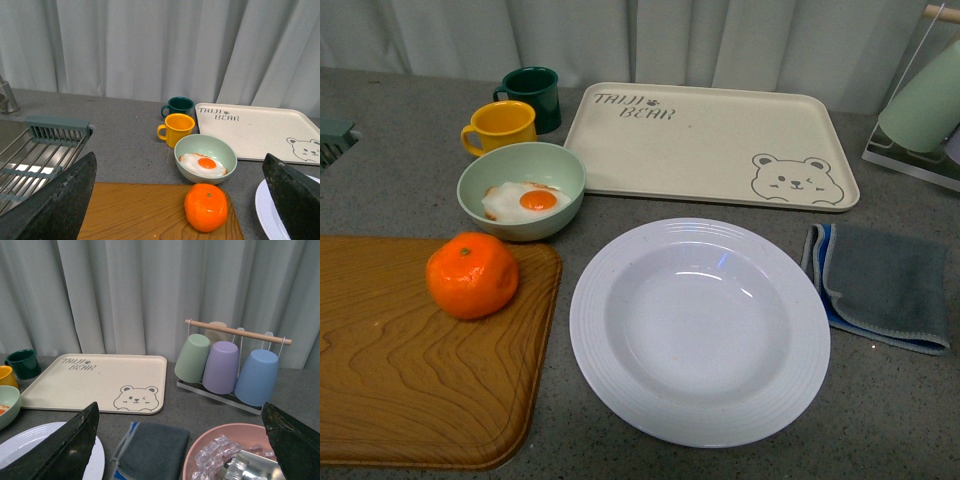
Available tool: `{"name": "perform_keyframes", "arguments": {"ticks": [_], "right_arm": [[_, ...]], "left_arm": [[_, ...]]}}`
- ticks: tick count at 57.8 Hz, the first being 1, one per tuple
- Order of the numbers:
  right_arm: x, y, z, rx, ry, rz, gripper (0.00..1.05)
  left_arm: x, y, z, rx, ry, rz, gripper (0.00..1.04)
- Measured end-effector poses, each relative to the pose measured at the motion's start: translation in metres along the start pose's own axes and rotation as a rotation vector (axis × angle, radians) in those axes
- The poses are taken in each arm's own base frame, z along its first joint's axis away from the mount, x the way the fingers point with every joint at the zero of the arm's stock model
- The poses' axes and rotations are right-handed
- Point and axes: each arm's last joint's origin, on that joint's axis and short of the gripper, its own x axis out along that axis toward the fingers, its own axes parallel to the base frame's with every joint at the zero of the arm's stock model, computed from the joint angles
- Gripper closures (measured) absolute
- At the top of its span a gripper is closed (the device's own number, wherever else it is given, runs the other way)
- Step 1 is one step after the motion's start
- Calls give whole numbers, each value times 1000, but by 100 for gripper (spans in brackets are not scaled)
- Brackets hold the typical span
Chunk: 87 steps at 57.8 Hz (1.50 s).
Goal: Place orange and plate with both arms
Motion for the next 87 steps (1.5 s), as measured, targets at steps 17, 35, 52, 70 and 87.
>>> {"name": "perform_keyframes", "arguments": {"ticks": [17, 35, 52, 70, 87], "right_arm": [[0, 0, 0, 0, 0, 0, 9], [0, 0, 0, 0, 0, 0, 9], [0, 0, 0, 0, 0, 0, 9], [0, 0, 0, 0, 0, 0, 9], [0, 0, 0, 0, 0, 0, 9]], "left_arm": [[0, 0, 0, 0, 0, 0, 7], [0, 0, 0, 0, 0, 0, 7], [0, 0, 0, 0, 0, 0, 7], [31, -16, -10, -66, 397, -24, 7], [107, -51, -21, -89, 595, -197, 7]]}}
